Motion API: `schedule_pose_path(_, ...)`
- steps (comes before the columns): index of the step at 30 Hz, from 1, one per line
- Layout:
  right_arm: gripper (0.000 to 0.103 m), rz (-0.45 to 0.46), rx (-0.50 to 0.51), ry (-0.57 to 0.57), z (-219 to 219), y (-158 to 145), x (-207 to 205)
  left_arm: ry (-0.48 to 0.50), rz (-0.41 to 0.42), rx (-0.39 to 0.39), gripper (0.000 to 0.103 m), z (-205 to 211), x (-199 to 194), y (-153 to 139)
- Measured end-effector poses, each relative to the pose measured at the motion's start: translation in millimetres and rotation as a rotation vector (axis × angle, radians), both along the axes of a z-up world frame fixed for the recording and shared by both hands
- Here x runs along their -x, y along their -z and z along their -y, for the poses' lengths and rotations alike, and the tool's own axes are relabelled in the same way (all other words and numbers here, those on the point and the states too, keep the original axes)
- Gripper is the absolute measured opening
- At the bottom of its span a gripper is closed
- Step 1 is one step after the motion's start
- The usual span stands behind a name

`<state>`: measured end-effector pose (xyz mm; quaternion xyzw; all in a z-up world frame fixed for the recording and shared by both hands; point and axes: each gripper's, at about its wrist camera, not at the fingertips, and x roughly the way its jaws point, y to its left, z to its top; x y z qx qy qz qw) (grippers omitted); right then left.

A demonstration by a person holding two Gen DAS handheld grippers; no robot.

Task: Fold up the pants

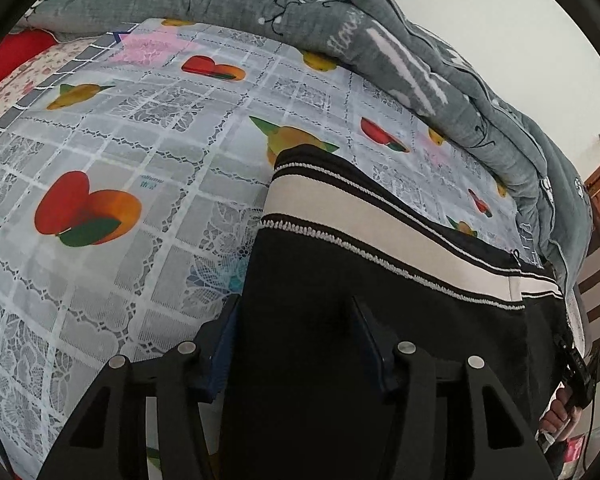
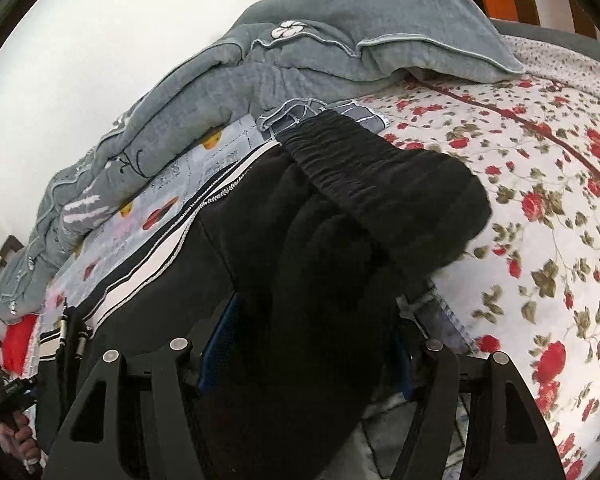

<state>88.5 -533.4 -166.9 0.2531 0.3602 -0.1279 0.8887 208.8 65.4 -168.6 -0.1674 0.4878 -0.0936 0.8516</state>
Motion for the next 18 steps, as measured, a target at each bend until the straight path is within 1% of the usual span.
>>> schedule_pose_path(1, 0.065, -0.008, 0.018, 0.000, -4, -2, -2, -0.007, -0.001, -0.005, 0.049, 1, -1, 0)
schedule_pose_path(3, 0.048, -0.008, 0.047, -0.002, -9, -6, -2, -0.014, -0.002, -0.028, 0.046, 4, -2, -1)
schedule_pose_path(4, 0.034, -0.009, 0.061, -0.004, -13, -8, -3, -0.018, -0.002, -0.042, 0.040, 6, -3, -2)
schedule_pose_path(5, 0.029, -0.007, 0.075, -0.002, -14, -12, -2, -0.021, -0.004, -0.051, 0.034, 7, -4, -3)
schedule_pose_path(6, 0.025, 0.001, 0.091, 0.001, -17, -16, -2, -0.027, -0.006, -0.055, 0.031, 6, -4, -3)
schedule_pose_path(7, 0.022, 0.013, 0.104, 0.000, -19, -20, -1, -0.034, -0.006, -0.047, 0.026, 5, -5, -4)
schedule_pose_path(8, 0.020, 0.025, 0.123, -0.001, -24, -28, -1, -0.041, -0.004, -0.029, 0.020, 2, -6, -6)
schedule_pose_path(10, 0.017, 0.041, 0.162, -0.005, -32, -40, -2, -0.064, 0.016, 0.029, 0.014, -6, -7, -10)
schedule_pose_path(12, 0.015, 0.061, 0.230, -0.015, -47, -56, -5, -0.064, 0.036, 0.079, 0.012, -12, -9, -15)
schedule_pose_path(16, 0.013, 0.119, 0.347, -0.050, -82, -91, -15, -0.057, 0.080, 0.085, 0.011, -16, -12, -24)
schedule_pose_path(18, 0.012, 0.144, 0.382, -0.068, -98, -105, -21, -0.059, 0.103, 0.090, 0.011, -23, -13, -29)
